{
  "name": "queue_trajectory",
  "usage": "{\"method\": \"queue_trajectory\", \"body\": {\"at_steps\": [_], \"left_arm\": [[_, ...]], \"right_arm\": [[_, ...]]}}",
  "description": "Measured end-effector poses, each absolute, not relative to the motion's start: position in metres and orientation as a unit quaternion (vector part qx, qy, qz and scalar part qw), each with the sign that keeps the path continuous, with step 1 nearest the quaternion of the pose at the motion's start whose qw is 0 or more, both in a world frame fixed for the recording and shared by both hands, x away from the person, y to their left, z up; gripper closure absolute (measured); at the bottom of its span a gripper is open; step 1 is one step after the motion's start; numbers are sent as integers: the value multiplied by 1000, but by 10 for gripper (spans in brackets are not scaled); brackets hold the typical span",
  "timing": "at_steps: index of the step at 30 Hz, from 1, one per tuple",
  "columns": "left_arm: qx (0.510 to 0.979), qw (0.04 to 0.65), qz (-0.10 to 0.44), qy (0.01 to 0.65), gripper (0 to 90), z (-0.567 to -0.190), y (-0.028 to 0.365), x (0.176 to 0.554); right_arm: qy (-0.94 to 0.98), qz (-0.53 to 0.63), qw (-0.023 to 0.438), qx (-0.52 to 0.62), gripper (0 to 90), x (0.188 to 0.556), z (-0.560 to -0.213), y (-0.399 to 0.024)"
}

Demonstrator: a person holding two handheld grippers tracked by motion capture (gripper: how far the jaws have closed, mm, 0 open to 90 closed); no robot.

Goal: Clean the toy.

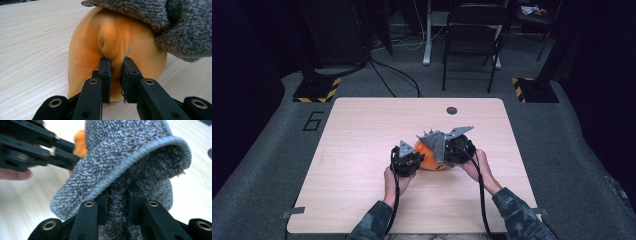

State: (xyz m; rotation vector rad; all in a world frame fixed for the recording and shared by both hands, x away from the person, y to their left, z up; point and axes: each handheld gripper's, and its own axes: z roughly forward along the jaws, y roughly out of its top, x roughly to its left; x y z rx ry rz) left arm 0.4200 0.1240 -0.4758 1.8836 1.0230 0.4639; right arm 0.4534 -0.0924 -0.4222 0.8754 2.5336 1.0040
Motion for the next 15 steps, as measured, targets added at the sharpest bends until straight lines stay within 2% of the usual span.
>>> {"method": "queue_trajectory", "body": {"at_steps": [7,15], "left_arm": [[766,458,186,411,791,-476,122,420],[766,456,187,414,791,-477,124,420]], "right_arm": [[884,314,110,329,745,464,-432,-106],[885,263,99,370,743,477,-454,-120]]}}
